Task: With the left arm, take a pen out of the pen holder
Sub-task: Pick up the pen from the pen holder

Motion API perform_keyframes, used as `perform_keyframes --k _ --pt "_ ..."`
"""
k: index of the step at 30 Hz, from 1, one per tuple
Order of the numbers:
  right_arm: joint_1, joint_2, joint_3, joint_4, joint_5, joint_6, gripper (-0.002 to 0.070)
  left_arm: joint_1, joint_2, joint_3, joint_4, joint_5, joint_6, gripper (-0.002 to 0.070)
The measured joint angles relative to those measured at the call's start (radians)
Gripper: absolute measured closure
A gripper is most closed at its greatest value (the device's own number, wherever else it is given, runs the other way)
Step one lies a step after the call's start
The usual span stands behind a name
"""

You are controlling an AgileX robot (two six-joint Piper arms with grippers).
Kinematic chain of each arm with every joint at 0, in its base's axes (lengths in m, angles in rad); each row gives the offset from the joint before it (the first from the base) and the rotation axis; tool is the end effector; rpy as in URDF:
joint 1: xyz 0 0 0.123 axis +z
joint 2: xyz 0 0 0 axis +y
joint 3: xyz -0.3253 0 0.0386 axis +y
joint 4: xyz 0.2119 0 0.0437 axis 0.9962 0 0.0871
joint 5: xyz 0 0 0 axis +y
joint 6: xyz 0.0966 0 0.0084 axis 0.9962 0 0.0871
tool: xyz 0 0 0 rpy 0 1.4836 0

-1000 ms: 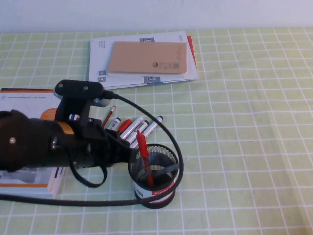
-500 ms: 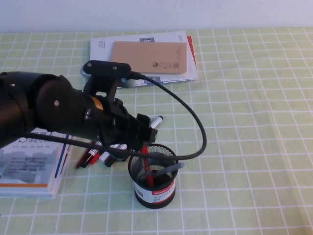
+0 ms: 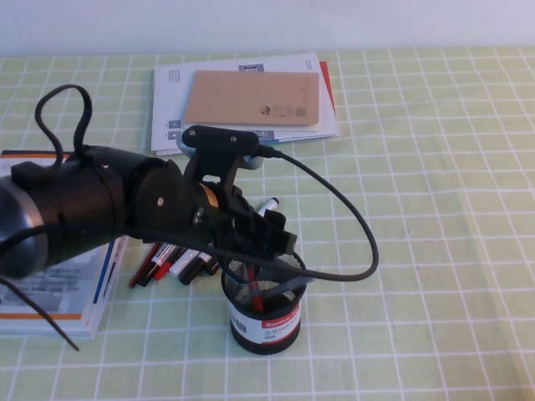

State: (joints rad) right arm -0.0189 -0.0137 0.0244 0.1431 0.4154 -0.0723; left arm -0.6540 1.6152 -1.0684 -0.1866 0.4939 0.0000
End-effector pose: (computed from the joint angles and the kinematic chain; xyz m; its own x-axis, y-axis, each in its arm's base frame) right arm -0.0219 0.0060 0.1667 -0.3303 0.0649 -0.9416 -0.0161 0.9971 0.0744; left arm 0.2434 -0.1973 0.2950 -0.7412 0.3623 -0.5651 0.5325 0.8299 -0.1663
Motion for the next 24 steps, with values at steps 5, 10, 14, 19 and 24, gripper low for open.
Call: perform_keyframes --k 5,10,14,19,24 --pt "0.0 0.0 0.0 0.0 0.0 0.0 0.0689 0.0 0.004 0.0 0.008 -0.012 -0.005 0.0216" --pt "0.0 0.0 0.0 0.0 0.0 0.0 0.0689 0.0 0.004 0.0 0.008 -0.01 -0.007 0.0273" --pt "0.0 0.0 0.0 0.0 0.0 0.0 0.0689 0.0 -0.012 0.0 0.012 0.01 -0.007 0.0288" --pt "0.0 0.0 0.0 0.0 0.0 0.0 0.0689 0.0 -0.018 0.0 0.017 0.033 -0.007 0.0299" --pt "0.0 0.0 0.0 0.0 0.0 0.0 0.0689 0.0 -0.018 0.0 0.017 0.05 -0.007 0.0363"
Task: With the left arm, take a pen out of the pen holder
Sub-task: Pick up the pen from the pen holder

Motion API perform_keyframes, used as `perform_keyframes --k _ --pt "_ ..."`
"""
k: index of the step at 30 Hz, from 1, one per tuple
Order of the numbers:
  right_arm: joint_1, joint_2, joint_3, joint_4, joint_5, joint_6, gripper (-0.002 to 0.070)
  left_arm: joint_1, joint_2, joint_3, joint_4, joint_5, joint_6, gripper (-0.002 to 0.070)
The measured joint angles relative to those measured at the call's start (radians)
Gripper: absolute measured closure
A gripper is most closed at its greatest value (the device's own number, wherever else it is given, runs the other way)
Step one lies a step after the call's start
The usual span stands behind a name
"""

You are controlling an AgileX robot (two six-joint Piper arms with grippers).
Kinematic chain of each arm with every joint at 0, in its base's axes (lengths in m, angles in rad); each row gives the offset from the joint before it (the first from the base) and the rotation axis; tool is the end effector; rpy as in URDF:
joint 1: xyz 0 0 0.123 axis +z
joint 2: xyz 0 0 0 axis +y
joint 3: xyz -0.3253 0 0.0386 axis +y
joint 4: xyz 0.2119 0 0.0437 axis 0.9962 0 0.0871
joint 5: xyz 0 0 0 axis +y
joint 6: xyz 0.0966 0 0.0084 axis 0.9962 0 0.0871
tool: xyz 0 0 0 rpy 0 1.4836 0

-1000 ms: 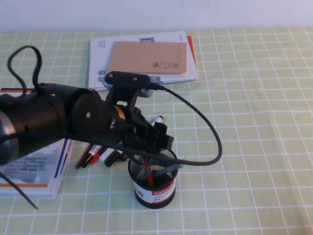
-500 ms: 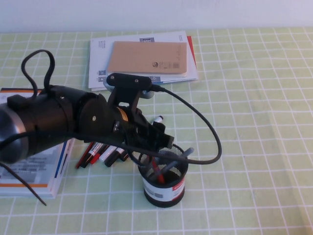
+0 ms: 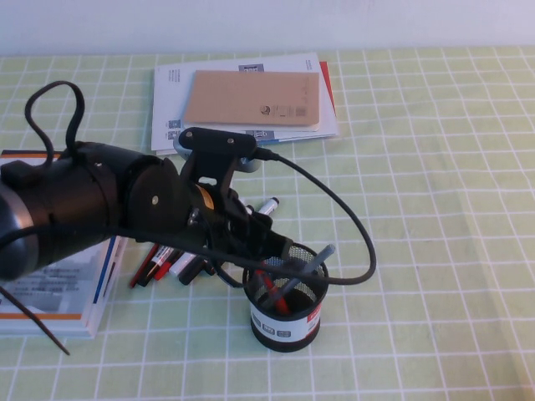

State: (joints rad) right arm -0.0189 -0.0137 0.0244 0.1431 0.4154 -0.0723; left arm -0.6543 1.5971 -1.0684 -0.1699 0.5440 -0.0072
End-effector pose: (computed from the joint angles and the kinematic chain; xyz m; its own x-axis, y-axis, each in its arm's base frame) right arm -0.0219 0.0060 0.1667 -0.3303 0.0649 -0.9416 -0.0161 0.9971 0.0744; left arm 0.2376 -0.1930 0.2978 -0.7492 0.3833 -0.5402 0.5371 0.8288 -0.1568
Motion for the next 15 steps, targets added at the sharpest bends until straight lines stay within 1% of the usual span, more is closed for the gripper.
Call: perform_keyframes --k 8,10,15 --pt "0.0 0.0 0.0 0.0 0.0 0.0 0.0689 -0.002 0.0 -0.004 -0.01 -0.001 -0.006 0.0568" --pt "0.0 0.0 0.0 0.0 0.0 0.0 0.0689 -0.004 -0.002 -0.006 -0.017 -0.006 -0.011 0.0586" --pt "0.0 0.0 0.0 0.0 0.0 0.0 0.0689 -0.021 -0.008 -0.006 -0.018 -0.013 -0.012 0.0596"
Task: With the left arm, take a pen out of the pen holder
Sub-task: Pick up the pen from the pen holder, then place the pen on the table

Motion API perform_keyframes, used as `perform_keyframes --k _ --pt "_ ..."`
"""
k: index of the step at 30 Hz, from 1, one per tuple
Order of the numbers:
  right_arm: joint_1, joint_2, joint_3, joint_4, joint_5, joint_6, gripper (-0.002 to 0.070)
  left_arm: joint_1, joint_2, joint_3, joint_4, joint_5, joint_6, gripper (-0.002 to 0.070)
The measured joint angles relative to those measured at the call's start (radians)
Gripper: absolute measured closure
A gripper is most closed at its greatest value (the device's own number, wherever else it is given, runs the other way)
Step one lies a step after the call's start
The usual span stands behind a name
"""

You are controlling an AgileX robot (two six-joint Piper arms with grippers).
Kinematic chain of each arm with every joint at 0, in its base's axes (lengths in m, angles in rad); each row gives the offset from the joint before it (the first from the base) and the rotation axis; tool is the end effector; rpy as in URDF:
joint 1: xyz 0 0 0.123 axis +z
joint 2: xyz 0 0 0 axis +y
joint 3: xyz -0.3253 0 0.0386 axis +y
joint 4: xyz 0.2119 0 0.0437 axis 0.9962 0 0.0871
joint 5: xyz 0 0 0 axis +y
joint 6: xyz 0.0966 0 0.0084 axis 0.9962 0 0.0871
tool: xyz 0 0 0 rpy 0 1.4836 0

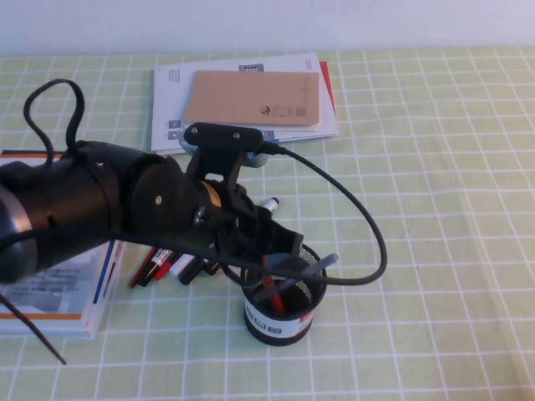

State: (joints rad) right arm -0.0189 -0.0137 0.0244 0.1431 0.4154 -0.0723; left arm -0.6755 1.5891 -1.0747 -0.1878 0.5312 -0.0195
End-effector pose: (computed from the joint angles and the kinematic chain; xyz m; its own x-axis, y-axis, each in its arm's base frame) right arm -0.0219 0.0060 0.1667 -0.3303 0.0649 -0.9416 -0.0161 0.9971 0.0744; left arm 0.2335 -0.1989 0.3027 -0.7450 0.3661 -0.5576 0.5395 0.8223 -0.1808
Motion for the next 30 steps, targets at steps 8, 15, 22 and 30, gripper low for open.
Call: perform_keyframes --k 8,15,22,30 --pt "0.0 0.0 0.0 0.0 0.0 0.0 0.0689 -0.014 -0.071 0.0 0.031 0.024 0.0 0.0628" --pt "0.0 0.0 0.0 0.0 0.0 0.0 0.0689 -0.014 -0.09 0.0 0.054 0.051 0.004 0.0629" --pt "0.0 0.0 0.0 0.0 0.0 0.0 0.0689 -0.014 -0.164 -0.078 0.15 0.183 0.008 0.0629" --pt "0.0 0.0 0.0 0.0 0.0 0.0 0.0689 -0.014 -0.171 -0.385 0.352 0.421 0.004 0.0629"
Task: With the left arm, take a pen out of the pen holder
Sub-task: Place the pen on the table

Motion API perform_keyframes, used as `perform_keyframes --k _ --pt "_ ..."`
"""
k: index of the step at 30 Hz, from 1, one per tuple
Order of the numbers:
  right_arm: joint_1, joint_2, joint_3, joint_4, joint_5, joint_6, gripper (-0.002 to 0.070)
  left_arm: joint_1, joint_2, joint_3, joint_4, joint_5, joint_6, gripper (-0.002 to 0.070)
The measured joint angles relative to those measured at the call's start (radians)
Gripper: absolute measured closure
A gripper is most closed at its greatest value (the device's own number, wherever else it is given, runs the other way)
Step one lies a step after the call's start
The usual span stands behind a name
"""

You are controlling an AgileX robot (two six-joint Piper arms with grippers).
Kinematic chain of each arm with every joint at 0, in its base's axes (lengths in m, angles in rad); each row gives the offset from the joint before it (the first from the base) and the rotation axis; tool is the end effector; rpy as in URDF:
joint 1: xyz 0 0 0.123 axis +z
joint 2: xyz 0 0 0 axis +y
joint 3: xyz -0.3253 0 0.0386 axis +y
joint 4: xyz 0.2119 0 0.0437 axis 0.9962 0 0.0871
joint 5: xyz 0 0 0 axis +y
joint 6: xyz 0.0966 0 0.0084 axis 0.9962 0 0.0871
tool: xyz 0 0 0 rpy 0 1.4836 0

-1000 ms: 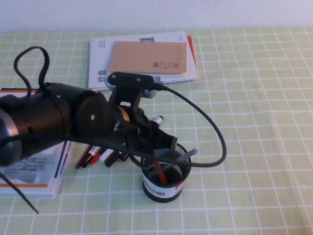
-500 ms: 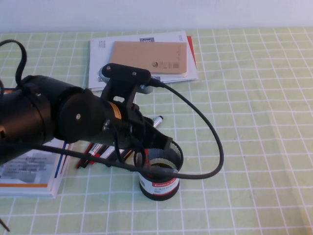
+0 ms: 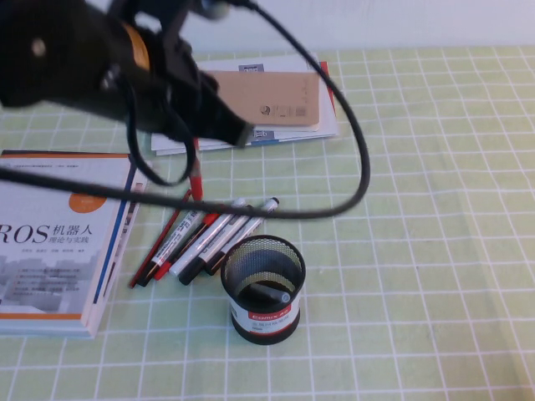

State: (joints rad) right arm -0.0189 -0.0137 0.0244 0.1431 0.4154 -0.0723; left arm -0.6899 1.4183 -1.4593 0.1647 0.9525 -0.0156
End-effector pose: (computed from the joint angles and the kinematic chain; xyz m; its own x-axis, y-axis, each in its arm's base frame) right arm -0.0219 0.0060 0.1667 -0.3303 0.0649 -0.9416 -0.0161 0.9971 0.0744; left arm 0.2121 -0.1582 0.4326 -0.5160 0.5290 -0.6737 0.6037 0.7826 0.1521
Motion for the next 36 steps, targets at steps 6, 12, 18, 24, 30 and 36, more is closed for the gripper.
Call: perform_keyframes --k 6,12,18,24,30,36 --pt "0.0 0.0 0.0 0.0 0.0 0.0 0.0688 0.007 0.094 -0.191 0.039 0.162 0.004 0.0629" --pt "0.0 0.0 0.0 0.0 0.0 0.0 0.0689 0.072 0.287 -0.335 -0.029 0.25 0.086 0.0629" --pt "0.0 0.0 0.0 0.0 0.0 0.0 0.0689 0.134 0.464 -0.426 -0.066 0.284 0.116 0.0629" --pt "0.0 0.0 0.0 0.0 0.0 0.0 0.0689 0.157 0.544 -0.43 -0.101 0.286 0.136 0.0629" --pt "0.0 0.0 0.0 0.0 0.0 0.0 0.0689 0.213 0.578 -0.432 -0.081 0.286 0.173 0.0629" --pt "0.0 0.0 0.0 0.0 0.0 0.0 0.0689 0.274 0.586 -0.432 -0.065 0.286 0.201 0.0629"
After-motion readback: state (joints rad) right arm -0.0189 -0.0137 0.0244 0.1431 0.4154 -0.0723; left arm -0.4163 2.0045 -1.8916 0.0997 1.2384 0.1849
